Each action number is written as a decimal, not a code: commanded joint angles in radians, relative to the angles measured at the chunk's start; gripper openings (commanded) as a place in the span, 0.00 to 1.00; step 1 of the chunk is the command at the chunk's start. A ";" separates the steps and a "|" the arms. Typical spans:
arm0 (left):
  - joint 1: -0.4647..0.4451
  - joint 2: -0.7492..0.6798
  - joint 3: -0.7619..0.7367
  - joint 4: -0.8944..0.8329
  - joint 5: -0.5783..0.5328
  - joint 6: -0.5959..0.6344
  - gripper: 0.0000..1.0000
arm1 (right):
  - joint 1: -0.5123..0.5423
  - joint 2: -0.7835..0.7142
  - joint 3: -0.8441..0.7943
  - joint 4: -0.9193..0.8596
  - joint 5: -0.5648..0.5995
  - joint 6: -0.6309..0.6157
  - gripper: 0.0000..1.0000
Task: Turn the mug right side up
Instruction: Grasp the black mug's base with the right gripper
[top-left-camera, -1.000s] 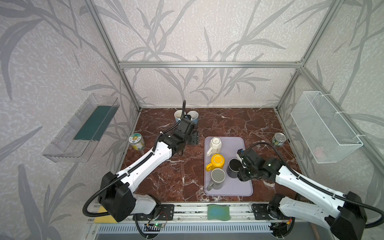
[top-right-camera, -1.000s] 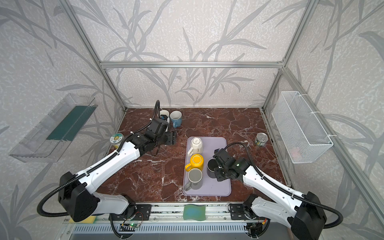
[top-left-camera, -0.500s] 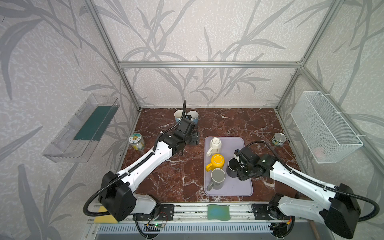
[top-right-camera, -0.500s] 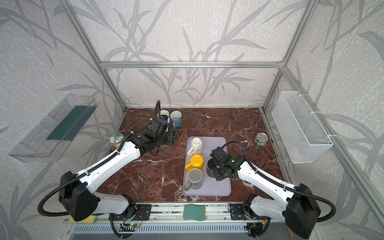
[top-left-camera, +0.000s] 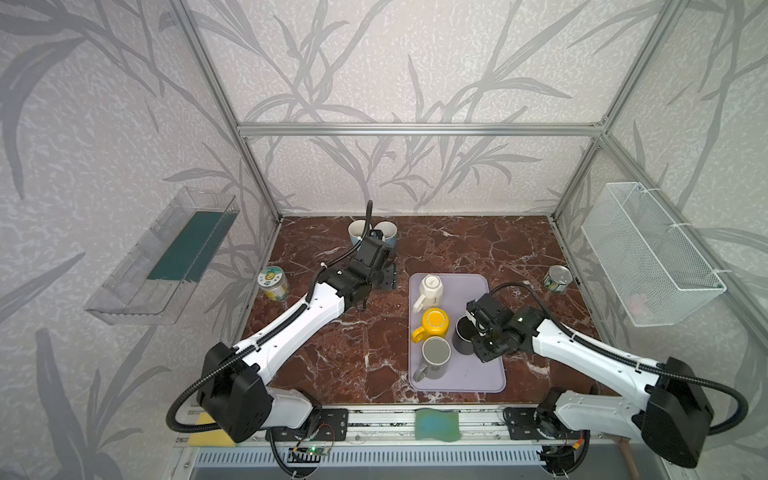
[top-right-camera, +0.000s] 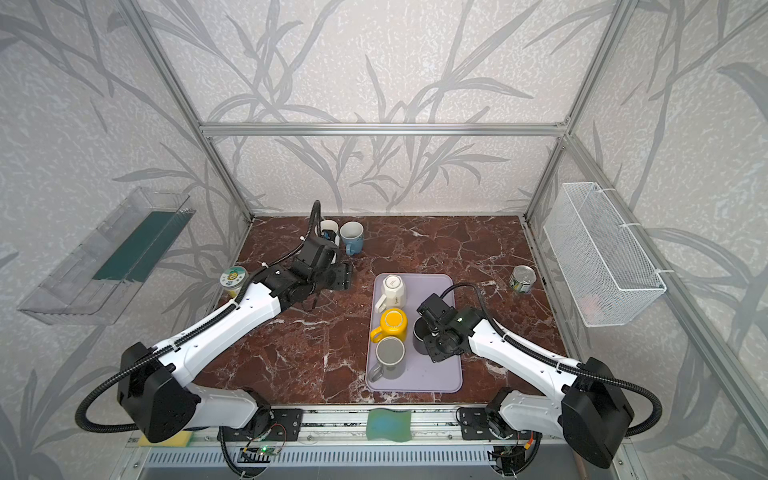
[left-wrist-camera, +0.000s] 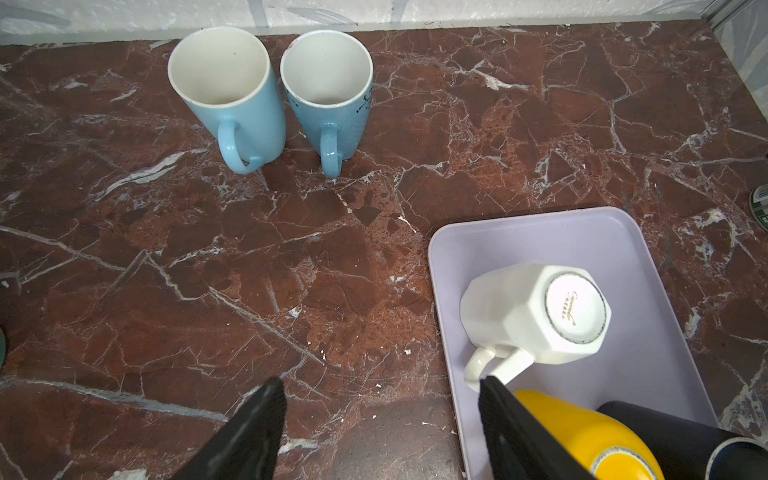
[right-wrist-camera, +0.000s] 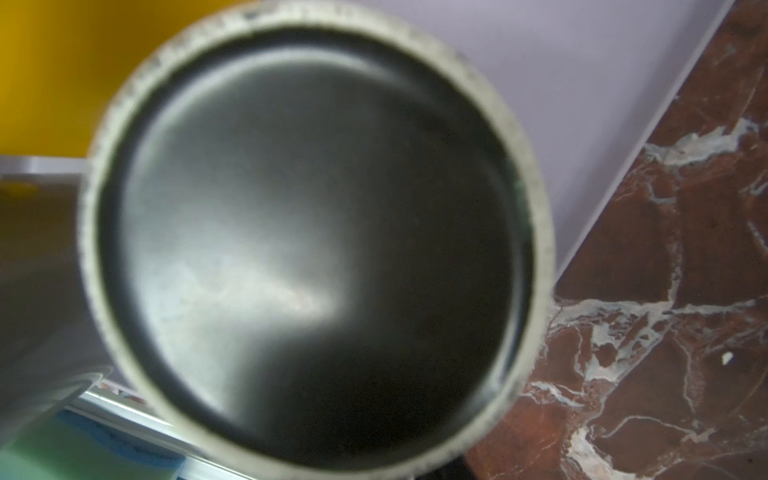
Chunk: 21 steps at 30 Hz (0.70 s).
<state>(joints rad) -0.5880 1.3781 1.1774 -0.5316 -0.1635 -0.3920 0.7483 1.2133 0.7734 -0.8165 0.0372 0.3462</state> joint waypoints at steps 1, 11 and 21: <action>-0.003 0.001 0.038 -0.018 -0.021 0.012 0.76 | 0.004 0.006 0.030 -0.018 0.013 -0.004 0.24; -0.004 -0.004 0.012 -0.004 -0.017 -0.005 0.76 | 0.003 0.003 0.024 -0.024 0.008 -0.010 0.00; -0.003 -0.014 -0.003 0.011 -0.030 -0.001 0.75 | 0.002 -0.022 0.027 0.007 0.019 -0.016 0.00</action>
<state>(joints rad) -0.5880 1.3781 1.1774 -0.5293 -0.1673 -0.3931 0.7483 1.2121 0.7734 -0.8127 0.0406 0.3416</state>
